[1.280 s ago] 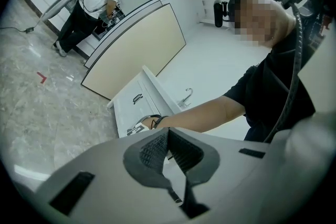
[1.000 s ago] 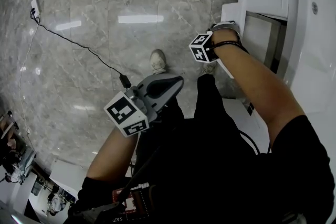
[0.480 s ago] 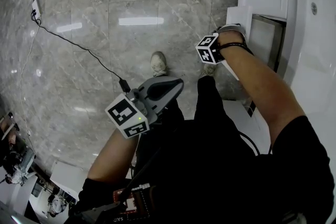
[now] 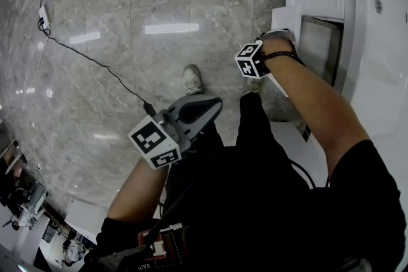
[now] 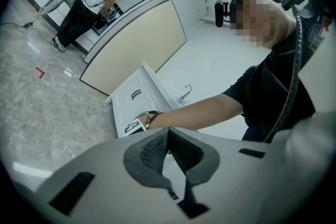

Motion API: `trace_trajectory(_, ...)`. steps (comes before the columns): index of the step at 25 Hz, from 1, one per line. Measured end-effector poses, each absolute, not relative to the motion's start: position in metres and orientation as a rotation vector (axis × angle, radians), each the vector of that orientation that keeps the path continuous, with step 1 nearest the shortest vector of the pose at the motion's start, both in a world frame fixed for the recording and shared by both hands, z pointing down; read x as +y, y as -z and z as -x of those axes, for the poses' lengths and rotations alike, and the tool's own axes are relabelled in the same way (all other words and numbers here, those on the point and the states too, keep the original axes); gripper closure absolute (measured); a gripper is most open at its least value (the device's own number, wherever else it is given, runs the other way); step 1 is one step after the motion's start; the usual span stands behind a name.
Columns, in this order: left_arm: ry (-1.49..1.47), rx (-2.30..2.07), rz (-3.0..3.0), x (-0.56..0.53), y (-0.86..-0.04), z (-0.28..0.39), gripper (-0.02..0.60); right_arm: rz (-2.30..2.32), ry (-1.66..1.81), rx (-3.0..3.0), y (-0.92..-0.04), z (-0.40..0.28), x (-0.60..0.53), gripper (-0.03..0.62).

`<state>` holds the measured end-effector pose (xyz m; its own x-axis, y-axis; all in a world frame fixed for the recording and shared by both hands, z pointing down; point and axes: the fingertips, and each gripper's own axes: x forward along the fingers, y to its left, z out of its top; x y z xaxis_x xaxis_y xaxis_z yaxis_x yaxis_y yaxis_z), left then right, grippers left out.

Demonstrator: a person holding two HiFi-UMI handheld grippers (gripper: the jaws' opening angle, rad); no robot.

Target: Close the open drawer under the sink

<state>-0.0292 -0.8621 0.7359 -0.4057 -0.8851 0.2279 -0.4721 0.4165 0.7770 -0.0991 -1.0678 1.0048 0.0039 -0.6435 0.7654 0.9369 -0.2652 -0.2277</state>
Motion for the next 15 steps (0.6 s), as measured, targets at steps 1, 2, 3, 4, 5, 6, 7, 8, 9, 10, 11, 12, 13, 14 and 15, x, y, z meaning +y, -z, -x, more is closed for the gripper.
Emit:
trace_trajectory(1,0.83,-2.029,-1.149,-0.864,-0.736,0.028,0.581,0.953,1.597,-0.421,-1.004,0.099,-1.069,0.503)
trace_trajectory(2,0.829,-2.024,-1.153,-0.866,-0.736,0.027,0.581,0.951,1.597,-0.423,-1.004,0.099,-1.071,0.503)
trace_trajectory(3,0.828,-2.018,-1.156,-0.867,-0.736,0.026,0.581,0.95,1.595,-0.427,-1.004,0.098,-1.072,0.505)
trace_trajectory(4,0.828,-2.014,-1.159,-0.869,-0.736,0.026,0.581,0.949,1.59,-0.432,-1.004,0.098,-1.074,0.505)
trace_trajectory(5,0.827,-2.012,-1.162,-0.87,-0.735,0.025,0.581,0.949,1.584,-0.439,-1.004,0.098,-1.075,0.505)
trace_trajectory(6,0.827,-2.01,-1.164,-0.871,-0.734,0.026,0.581,0.947,1.578,-0.445,-1.003,0.099,-1.077,0.503)
trace_trajectory(7,0.827,-2.01,-1.166,-0.873,-0.733,0.026,0.581,0.946,1.573,-0.449,-1.002,0.099,-1.078,0.503)
trace_trajectory(8,0.826,-2.009,-1.168,-0.874,-0.733,0.027,0.581,0.945,1.57,-0.451,-1.001,0.099,-1.08,0.503)
trace_trajectory(9,0.825,-2.008,-1.169,-0.875,-0.733,0.027,0.581,0.944,1.568,-0.451,-1.001,0.099,-1.082,0.503)
trace_trajectory(10,0.823,-2.006,-1.171,-0.876,-0.733,0.027,0.581,0.942,1.567,-0.451,-1.002,0.099,-1.084,0.503)
trace_trajectory(11,0.821,-2.004,-1.172,-0.877,-0.734,0.027,0.581,0.94,1.566,-0.451,-1.002,0.099,-1.086,0.504)
trace_trajectory(12,0.818,-2.003,-1.174,-0.878,-0.734,0.027,0.581,0.937,1.565,-0.451,-1.002,0.099,-1.088,0.503)
trace_trajectory(13,0.816,-2.002,-1.176,-0.879,-0.734,0.027,0.581,0.935,1.563,-0.451,-1.002,0.1,-1.09,0.503)
trace_trajectory(14,0.815,-2.001,-1.178,-0.88,-0.734,0.027,0.581,0.933,1.561,-0.452,-1.002,0.1,-1.092,0.503)
trace_trajectory(15,0.814,-2.0,-1.179,-0.881,-0.734,0.028,0.581,0.932,1.558,-0.454,-1.002,0.1,-1.094,0.503)
